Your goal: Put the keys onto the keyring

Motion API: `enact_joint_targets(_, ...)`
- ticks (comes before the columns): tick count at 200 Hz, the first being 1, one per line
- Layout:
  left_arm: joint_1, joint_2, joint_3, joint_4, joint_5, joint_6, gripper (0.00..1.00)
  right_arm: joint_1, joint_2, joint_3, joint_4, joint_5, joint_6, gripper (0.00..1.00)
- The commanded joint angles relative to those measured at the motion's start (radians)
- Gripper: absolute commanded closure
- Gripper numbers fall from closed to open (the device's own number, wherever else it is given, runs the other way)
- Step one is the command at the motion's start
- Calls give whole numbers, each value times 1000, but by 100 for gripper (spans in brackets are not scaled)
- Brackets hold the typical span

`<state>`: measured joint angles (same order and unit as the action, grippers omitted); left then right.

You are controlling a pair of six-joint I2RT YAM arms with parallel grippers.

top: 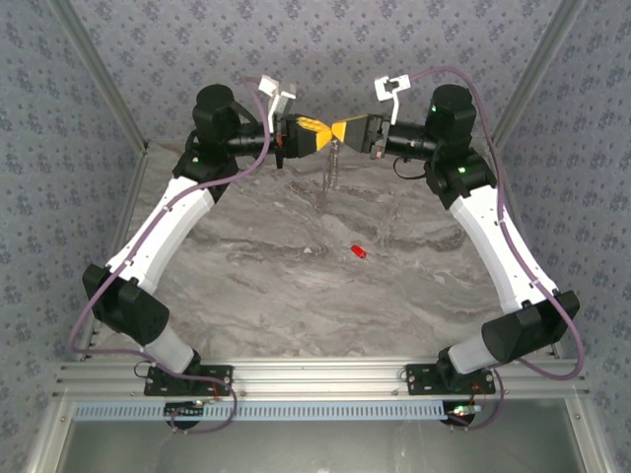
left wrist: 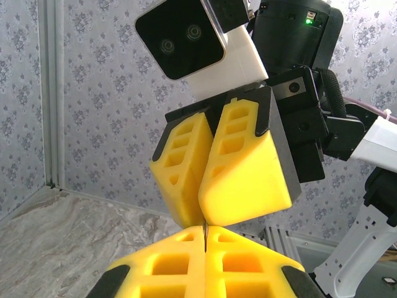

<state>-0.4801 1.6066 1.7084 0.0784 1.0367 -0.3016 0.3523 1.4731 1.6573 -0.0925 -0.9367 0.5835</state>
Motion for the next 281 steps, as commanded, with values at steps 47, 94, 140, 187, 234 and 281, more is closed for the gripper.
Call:
enact_joint_targets(47, -7, -11, 33, 57, -3, -16, 100, 3, -38, -43, -10, -36, -2, 79)
enact_joint_targets(94, -7, -14, 33, 52, -10, -23, 100, -4, -48, -67, 30, -39, 30, 83)
enact_joint_targets(140, -11, -14, 37, 52, -10, -34, 100, -3, -39, -76, 115, -36, 96, 100)
enact_joint_targets(187, 0, -16, 109, -31, -167, -131, 86, -46, -53, -116, 285, 23, 210, 100)
enact_joint_targets(234, 14, 3, 187, -48, -220, -295, 64, -93, -42, -144, 552, 49, 404, 100)
enact_joint_targets(281, -2, 33, 186, 66, -215, -439, 63, -87, -16, -118, 700, 63, 520, 100)
